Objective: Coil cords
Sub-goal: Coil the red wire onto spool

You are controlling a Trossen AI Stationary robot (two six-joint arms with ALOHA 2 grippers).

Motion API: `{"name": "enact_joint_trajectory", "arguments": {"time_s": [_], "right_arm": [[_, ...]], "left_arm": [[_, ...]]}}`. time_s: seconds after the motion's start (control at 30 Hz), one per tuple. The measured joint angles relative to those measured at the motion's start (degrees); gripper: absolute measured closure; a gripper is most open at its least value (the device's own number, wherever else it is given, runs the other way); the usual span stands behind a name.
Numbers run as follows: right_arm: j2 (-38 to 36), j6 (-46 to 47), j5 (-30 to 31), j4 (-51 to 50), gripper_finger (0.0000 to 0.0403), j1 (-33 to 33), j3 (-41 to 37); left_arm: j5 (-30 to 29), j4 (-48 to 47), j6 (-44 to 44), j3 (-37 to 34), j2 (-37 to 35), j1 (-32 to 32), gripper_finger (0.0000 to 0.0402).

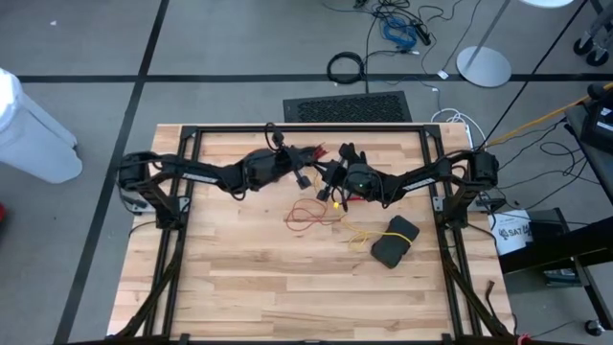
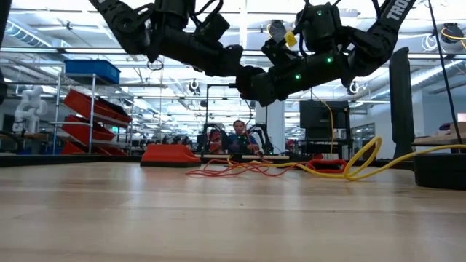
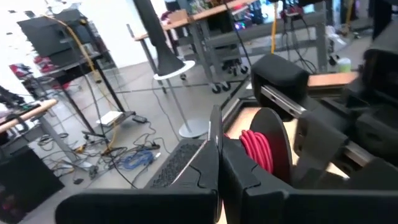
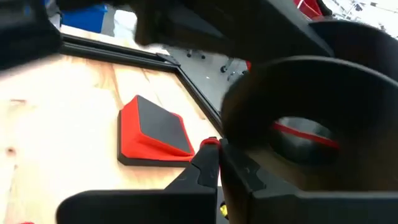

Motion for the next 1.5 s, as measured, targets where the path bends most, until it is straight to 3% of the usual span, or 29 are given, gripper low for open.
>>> {"name": "enact_joint_trajectory", "arguments": {"time_s": [0.27,0.53,1.03,1.5], "right_arm": [[-0.07,-2.35,3.51,-1.03,0.0402,-0.07,0.07],[0.07,-2.52,6.2,-3.33,0.0402,-0.97,-0.12],[0.06,1.36,1.74,-7.17,0.0401,-2.54,-0.04],[0.08,2.23,2.14,-8.89,0.033,-2.69,-0.15]], "left_arm": [[6.35,-13.57,0.69,0.0,-7.75,0.09,0.0401],[12.4,-23.73,1.55,0.04,-10.88,-0.08,0.0401],[12.83,-28.63,3.15,0.1,-12.6,0.07,0.0401],[13.16,-30.51,3.1,0.09,-12.61,-0.03,0.0401]]}}
